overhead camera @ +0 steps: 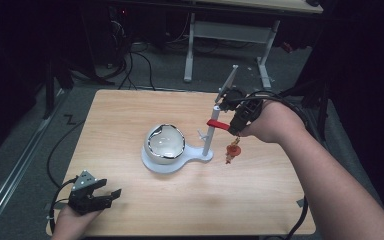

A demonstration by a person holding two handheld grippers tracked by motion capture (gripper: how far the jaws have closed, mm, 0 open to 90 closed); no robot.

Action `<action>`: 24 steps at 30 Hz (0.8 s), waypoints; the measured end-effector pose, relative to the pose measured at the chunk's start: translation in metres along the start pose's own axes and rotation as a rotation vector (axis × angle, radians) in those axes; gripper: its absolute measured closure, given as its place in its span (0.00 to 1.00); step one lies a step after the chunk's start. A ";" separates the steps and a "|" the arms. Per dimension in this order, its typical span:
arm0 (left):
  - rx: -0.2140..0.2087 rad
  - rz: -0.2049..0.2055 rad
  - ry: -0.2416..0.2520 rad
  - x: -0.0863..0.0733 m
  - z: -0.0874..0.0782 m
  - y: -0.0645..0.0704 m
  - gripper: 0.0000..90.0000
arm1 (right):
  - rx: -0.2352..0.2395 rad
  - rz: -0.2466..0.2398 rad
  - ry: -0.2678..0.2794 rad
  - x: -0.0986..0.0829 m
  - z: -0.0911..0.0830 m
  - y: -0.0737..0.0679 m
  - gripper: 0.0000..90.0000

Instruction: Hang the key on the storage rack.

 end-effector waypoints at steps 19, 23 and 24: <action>0.031 -0.030 -0.004 -0.012 -0.011 -0.007 0.33 | 0.022 -0.091 0.006 0.039 0.032 0.011 0.83; 0.032 -0.029 -0.009 -0.013 -0.011 -0.007 0.33 | 0.023 -0.105 0.004 0.043 0.035 0.010 0.83; 0.031 -0.028 -0.011 -0.013 -0.011 -0.007 0.33 | 0.023 -0.109 0.000 0.043 0.036 0.009 0.83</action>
Point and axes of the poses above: each handheld gripper's, and its own axes: z roughly forward along the jaws, x roughly out of its top, y roughly to its right, the point moved 9 cm from there along z, roughly forward along the jaws, and after that the axes turned 4 degrees about -x, right-handed, at the moved point
